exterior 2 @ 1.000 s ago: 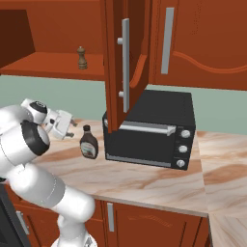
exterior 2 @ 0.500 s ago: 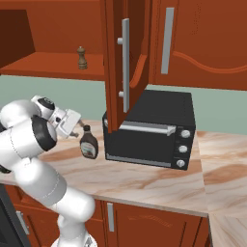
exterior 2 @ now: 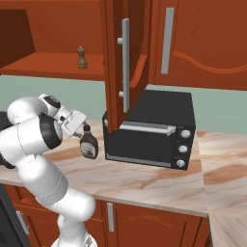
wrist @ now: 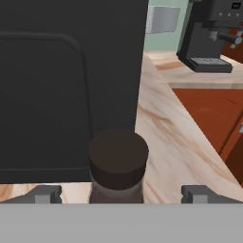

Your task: There are various items on the counter. Only move the condiments/shakers into the cabinet.

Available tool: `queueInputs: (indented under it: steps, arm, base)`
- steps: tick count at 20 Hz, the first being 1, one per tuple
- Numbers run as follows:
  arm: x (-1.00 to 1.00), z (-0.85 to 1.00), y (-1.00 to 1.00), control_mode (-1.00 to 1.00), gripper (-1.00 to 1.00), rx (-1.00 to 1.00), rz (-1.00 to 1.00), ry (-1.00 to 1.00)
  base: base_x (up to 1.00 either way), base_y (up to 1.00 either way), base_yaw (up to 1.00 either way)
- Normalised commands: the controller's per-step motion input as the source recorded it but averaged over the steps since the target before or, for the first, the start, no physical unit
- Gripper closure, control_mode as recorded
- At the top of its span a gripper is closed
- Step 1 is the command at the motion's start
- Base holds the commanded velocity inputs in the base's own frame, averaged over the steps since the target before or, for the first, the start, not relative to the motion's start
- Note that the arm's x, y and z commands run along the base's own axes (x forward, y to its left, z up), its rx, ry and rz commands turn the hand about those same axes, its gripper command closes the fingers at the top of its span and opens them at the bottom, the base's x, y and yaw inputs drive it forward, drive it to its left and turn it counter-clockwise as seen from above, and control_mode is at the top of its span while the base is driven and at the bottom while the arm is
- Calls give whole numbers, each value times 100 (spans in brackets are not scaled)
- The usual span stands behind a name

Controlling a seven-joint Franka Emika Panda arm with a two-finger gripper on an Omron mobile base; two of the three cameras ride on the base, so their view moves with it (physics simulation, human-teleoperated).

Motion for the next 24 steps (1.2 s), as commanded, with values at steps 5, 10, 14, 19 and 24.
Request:
queueInputs:
  steps: [5, 10, 14, 19, 24]
  arm:
    - [15, -15, 0, -100, -100, 0, -1, 0]
    - [0, -13, -7, -100, -100, 0, -3, 0]
    - [0, -11, -3, -100, -100, 0, -4, 2]
    - [0, -8, -2, -100, -100, -1, -1, 0]
    - [0, -2, 0, -100, 100, -3, 0, 0]
  base:
    - [0, 0, 0]
    - [0, 0, 0]
    - [0, 0, 0]
    - [0, 0, 0]
    - [0, 0, 0]
